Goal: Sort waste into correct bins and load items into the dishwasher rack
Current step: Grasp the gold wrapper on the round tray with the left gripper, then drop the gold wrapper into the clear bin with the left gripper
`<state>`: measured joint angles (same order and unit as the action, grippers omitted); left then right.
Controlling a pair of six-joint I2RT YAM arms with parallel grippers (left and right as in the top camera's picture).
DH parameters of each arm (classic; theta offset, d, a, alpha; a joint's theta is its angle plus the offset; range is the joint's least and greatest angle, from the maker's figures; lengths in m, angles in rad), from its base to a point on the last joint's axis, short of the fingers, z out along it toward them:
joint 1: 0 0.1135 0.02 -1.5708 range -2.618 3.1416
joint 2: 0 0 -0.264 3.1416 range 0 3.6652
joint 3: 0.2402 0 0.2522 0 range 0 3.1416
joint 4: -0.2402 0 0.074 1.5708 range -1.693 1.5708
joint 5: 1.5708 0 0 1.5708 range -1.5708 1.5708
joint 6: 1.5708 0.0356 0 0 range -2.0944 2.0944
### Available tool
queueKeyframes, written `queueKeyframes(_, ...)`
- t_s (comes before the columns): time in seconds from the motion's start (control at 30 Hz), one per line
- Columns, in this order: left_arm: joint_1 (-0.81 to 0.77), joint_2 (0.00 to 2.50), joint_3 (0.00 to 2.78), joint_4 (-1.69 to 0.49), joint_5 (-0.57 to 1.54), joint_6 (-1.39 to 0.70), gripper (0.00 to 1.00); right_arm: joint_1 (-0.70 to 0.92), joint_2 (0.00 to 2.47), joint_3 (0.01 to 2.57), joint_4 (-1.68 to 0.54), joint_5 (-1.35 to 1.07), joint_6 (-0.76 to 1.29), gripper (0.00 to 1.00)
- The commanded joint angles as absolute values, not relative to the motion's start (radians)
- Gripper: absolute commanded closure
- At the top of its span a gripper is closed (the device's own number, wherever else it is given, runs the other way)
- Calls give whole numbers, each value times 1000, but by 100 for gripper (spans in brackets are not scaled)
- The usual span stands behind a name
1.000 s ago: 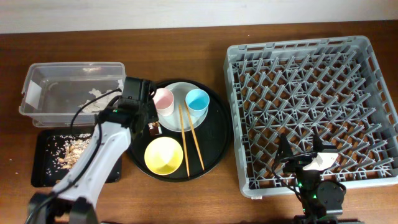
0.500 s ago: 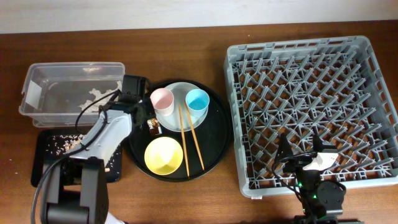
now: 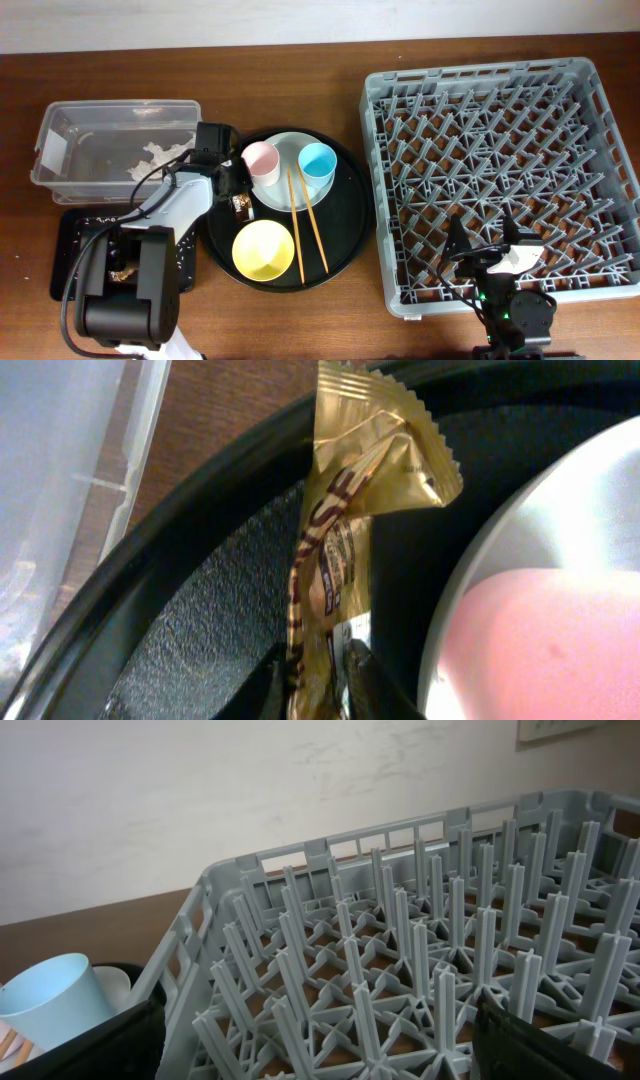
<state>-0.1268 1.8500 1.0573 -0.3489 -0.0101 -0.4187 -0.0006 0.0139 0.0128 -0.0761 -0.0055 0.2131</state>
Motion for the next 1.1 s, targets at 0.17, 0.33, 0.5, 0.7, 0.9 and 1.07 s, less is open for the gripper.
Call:
queueKeyframes(0.17,-123,1734,1088,-352,-8,-403,100,-9,4,6,-79,-4,217,2)
queueKeyframes(0.33,-123,1522,1089,-381,-144,-403,100,-9,4,6,-79,-4,217,2)
queueKeyframes(0.5,-91,1431,1089,-371,-330,-403,100,-9,4,6,-79,-4,217,2)
queueKeyframes(0.7,32,1486,1089,-325,-355,-404,95,-9,4,6,-79,-4,217,2)
queueKeyframes(0.9,137,1571,1089,-260,-307,-403,35,-9,5,6,-79,-4,217,2)
queueKeyframes(1.07,180,1566,1090,-215,-138,-403,25,-9,5,6,-79,-4,217,2)
